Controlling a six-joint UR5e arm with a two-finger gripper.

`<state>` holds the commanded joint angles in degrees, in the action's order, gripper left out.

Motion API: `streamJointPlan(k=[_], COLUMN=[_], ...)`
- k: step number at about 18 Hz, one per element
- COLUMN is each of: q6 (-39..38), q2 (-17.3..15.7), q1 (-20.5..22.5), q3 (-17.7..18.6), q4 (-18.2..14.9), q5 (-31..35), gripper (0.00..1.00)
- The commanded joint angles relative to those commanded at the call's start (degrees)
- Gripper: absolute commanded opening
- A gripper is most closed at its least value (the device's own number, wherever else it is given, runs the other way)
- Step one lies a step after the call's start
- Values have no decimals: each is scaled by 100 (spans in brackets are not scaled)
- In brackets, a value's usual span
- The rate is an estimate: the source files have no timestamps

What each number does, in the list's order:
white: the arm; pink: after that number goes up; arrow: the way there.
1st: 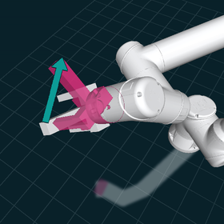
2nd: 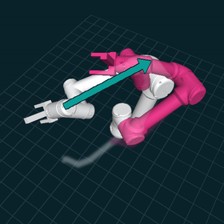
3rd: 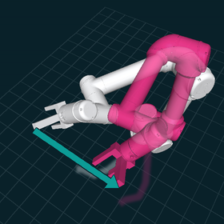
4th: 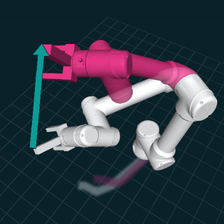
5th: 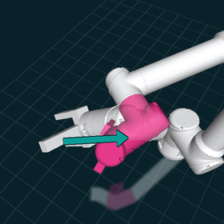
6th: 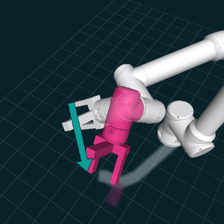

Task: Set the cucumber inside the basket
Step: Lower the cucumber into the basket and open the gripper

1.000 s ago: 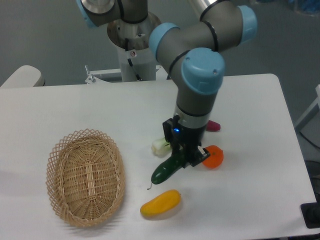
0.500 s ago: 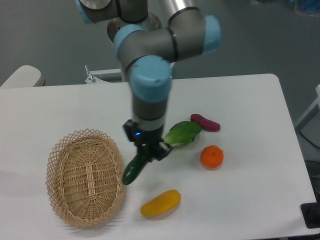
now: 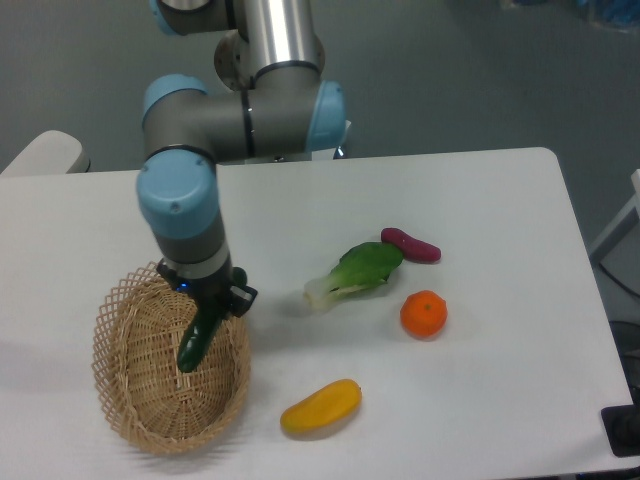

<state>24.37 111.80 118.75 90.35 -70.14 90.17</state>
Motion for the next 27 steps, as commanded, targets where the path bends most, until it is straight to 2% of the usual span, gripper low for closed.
streamJointPlan(k=[1, 6, 11, 13, 21, 23, 24, 26, 27], q6=[-132, -230, -213, -213, -178, -169, -152, -134, -90], q2=[44, 404, 659, 738, 932, 949, 949, 949, 941], q1=[-35, -220, -326, -352, -466, -466, -466, -466, -466], q3=[0, -9, -9, 0, 0, -26, -44, -79, -122], q4=[35, 667, 817, 905, 967, 967, 967, 958, 958], q5=[-9, 53, 53, 53, 211, 211, 211, 229, 316], gripper=[5, 7, 8, 11, 17, 30, 47, 74, 94])
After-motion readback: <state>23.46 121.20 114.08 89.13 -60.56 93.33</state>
